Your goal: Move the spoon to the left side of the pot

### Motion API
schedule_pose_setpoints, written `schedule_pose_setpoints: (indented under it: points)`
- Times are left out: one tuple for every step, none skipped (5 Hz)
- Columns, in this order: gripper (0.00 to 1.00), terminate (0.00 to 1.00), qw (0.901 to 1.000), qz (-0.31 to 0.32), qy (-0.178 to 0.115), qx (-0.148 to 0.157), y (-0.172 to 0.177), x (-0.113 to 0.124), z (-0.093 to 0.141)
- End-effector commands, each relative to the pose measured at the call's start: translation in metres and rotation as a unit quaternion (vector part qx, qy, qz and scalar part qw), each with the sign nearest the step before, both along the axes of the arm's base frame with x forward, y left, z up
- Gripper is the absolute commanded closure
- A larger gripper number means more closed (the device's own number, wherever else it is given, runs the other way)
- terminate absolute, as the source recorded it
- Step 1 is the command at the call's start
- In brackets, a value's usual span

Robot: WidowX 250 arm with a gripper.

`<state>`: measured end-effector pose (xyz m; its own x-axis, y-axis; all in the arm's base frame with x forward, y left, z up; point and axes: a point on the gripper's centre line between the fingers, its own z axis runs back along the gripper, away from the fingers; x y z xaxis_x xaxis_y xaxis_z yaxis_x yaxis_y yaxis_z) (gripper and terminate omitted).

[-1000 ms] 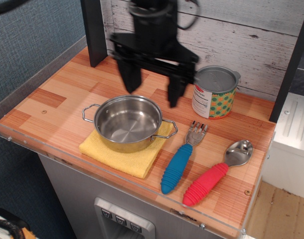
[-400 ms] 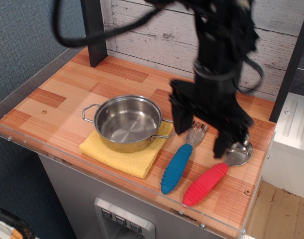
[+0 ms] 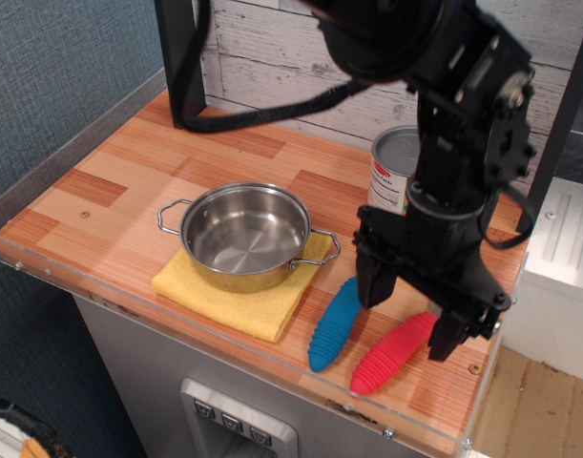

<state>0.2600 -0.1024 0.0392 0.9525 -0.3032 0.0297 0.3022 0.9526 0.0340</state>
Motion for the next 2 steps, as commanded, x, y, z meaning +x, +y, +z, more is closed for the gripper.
schedule_pose_setpoints:
  points:
    - [0.0, 0.0, 0.9999, -0.003, -0.01, -0.005, -0.0006, -0.005, -0.0119]
    - [0.0, 0.0, 0.9998, -0.002, -0.02, -0.008, -0.0004, -0.0049, -0.0189]
